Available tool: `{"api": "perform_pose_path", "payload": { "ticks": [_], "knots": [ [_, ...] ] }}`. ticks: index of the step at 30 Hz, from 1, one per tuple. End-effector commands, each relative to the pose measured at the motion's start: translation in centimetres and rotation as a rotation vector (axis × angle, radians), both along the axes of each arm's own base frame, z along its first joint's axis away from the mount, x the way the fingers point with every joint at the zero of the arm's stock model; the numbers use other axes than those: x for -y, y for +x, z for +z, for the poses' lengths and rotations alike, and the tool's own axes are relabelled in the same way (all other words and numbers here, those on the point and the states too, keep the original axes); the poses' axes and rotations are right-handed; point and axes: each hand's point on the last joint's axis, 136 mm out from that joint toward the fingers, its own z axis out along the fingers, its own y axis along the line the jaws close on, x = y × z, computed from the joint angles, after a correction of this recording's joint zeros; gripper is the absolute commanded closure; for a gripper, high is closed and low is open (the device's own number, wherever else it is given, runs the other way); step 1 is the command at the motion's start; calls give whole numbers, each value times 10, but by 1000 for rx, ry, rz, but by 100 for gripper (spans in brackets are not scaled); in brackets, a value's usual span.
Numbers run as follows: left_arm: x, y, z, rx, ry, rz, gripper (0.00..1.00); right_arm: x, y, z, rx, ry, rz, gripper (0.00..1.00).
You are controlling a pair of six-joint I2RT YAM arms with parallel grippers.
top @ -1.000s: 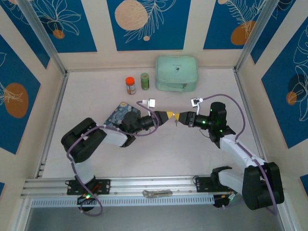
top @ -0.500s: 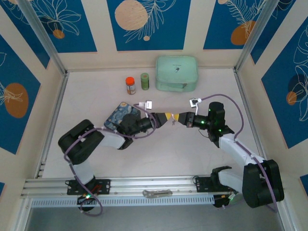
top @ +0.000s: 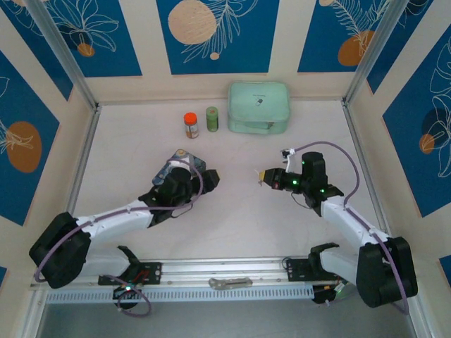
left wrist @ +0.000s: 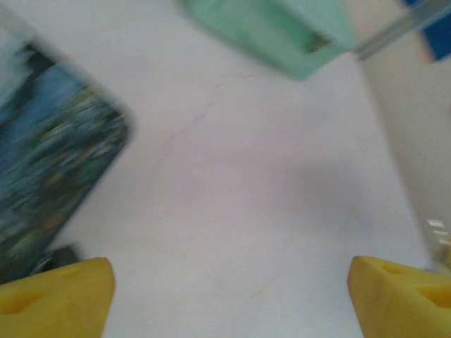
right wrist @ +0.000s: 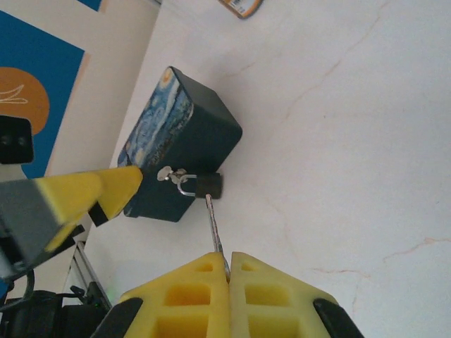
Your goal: Unlock the padlock with the key
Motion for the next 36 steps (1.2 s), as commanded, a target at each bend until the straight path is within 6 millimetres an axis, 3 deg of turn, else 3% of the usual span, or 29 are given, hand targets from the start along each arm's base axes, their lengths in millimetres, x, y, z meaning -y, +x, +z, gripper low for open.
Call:
{"api": "perform_pose_path", "payload": {
  "ticks": [1,5,11,17,22,25,28,36],
  "knots": [
    [-33,-10,-33,-85,165,111,21,-4,7,8,26,-28,1,100],
    [-25,-9,-41,-98,148,154,27,-11,8,8,22,-44,18,100],
    [-3,-12,-55,-122,122,190,28,-14,7,7,25,-62,17,100],
    [-14,-20,-47,-112,149,235,28,-12,4,8,35,-75,16,100],
    [-18,-28,-64,-152,148,257,29,-13,6,6,33,-65,14,100],
    [-17,-22,-70,-147,140,294,31,-15,6,5,29,-52,21,100],
    [-16,-13,-73,-123,116,351,39,-16,4,4,28,-51,26,100],
    [-5,15,-80,-35,147,424,41,-13,-3,5,41,-59,21,100]
  ]
}}
